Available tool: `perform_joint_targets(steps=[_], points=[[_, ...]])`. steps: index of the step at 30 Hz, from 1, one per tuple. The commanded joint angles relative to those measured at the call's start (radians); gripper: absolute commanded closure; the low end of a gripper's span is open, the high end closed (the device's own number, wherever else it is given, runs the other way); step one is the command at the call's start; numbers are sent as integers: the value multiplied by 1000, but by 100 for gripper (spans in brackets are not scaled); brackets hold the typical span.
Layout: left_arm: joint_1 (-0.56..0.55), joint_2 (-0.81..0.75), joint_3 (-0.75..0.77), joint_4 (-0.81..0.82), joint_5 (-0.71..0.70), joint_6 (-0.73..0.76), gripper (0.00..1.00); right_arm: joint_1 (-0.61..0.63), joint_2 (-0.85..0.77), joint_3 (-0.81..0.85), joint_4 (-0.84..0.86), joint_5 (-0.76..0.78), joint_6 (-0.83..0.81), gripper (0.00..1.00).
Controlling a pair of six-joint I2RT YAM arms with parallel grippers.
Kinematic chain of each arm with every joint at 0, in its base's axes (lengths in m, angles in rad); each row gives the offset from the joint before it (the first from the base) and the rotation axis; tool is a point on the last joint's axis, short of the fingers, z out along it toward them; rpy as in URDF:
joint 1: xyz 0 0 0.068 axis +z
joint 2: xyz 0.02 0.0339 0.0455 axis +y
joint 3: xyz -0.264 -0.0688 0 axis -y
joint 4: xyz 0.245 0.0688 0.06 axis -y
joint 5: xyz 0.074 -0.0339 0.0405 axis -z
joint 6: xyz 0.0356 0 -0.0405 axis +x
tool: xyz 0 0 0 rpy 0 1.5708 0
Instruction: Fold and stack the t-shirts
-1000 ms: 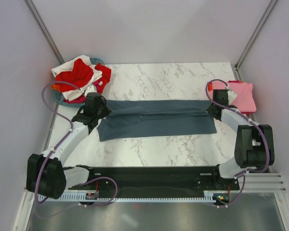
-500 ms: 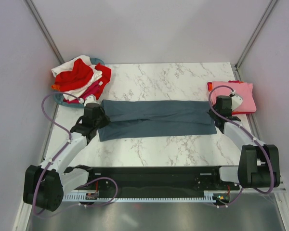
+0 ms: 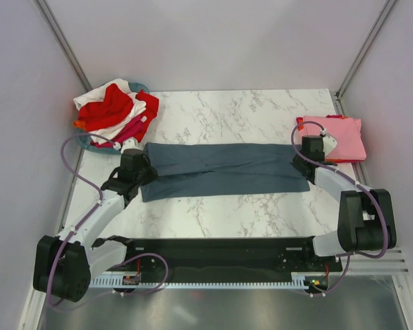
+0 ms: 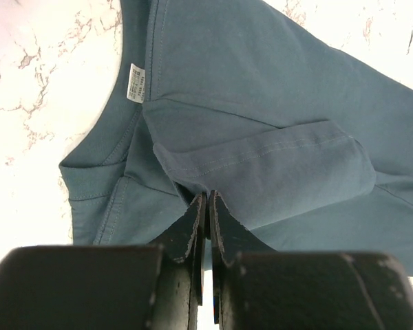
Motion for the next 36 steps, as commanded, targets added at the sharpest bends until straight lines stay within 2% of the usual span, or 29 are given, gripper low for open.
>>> perform_joint_targets(steps=[1, 10, 21, 32, 36], points=[[0, -23, 10, 42, 4, 3, 91, 0, 7, 28, -23, 32, -4, 53], [-2, -29, 19, 41, 2, 0, 92, 0, -27, -32, -100, 68, 57, 57], [-2, -34, 18, 41, -4, 4, 92, 0, -27, -83, -78, 50, 131, 56], [0, -41, 21, 39, -10, 9, 92, 0, -10, -60, -60, 53, 136, 73], [-2, -38, 24, 41, -9, 7, 92, 0, -21, -46, -63, 55, 125, 74]])
